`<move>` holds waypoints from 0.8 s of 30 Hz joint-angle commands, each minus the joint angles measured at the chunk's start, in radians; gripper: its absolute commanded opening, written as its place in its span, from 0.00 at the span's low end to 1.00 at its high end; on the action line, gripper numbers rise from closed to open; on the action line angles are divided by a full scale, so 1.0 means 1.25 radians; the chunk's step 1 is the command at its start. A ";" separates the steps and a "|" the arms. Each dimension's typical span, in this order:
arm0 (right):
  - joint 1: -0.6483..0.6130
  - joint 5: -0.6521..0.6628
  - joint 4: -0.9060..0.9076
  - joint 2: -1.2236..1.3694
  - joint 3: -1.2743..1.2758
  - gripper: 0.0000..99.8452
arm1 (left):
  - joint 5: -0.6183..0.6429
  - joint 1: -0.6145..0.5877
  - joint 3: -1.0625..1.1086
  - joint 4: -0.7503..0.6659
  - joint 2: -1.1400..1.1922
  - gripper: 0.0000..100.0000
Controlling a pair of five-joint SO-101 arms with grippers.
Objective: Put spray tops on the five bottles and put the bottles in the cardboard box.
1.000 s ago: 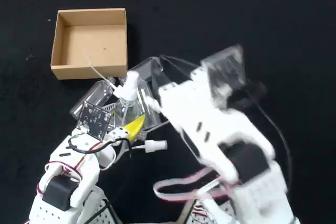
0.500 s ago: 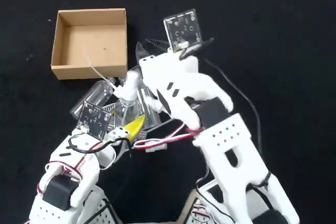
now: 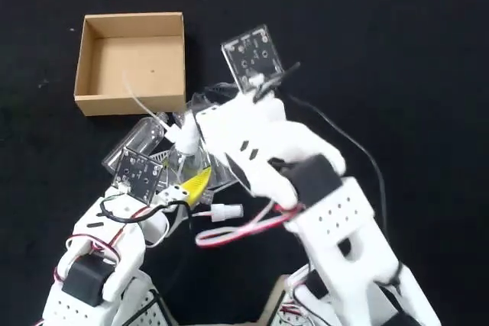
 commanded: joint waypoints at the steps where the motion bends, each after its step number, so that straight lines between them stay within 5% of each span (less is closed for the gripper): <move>1: -0.025 0.006 0.039 -0.062 -0.046 0.06 | 0.006 0.001 -0.012 -0.020 -0.007 0.14; 8: 0.044 0.006 0.053 -0.093 -0.073 0.06 | 0.010 -0.001 -0.013 -0.020 -0.007 0.14; 12: 0.123 0.012 0.177 -0.149 -0.149 0.06 | 0.004 -0.008 -0.025 -0.021 -0.007 0.14; 17: 0.215 0.014 0.314 -0.180 -0.110 0.06 | 0.004 -0.144 -0.120 -0.021 -0.004 0.14; 24: 0.236 0.041 0.164 -0.186 0.199 0.06 | 0.005 -0.204 -0.220 -0.049 0.007 0.14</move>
